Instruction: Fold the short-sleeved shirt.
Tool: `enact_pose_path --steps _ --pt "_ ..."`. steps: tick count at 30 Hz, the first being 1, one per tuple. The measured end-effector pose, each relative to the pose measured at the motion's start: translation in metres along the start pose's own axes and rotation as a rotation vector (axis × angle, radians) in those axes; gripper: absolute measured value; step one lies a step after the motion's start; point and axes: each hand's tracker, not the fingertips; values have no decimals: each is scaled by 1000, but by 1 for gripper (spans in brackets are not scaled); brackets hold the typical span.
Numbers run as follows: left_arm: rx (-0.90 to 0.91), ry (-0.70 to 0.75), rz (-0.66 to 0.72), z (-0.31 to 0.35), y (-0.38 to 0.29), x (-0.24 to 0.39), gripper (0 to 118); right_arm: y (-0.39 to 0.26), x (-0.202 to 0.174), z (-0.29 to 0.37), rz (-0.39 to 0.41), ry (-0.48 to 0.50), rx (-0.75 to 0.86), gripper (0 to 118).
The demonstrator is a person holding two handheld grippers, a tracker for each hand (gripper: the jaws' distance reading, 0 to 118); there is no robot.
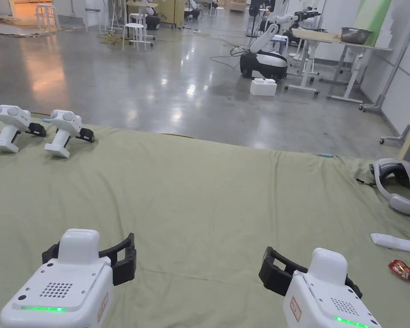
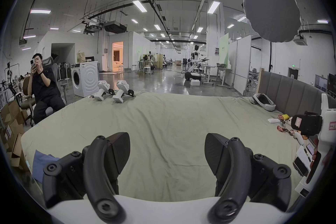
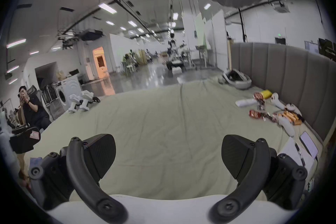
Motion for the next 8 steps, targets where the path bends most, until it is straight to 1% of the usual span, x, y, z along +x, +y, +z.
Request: enact_pose_path --steps 2,4,6,8 --pt "5 -3 -5 -1 0 0 94 -2 0 2 14 -15 44 117" --pt "14 -1 -10 -1 0 1 94 -3 -4 3 63 -79 64 117" --pt "22 0 -10 -1 0 1 94 -4 -7 2 106 -93 70 117" --pt "24 1 -6 -2 1 1 94 -4 -10 1 120 -92 66 118"
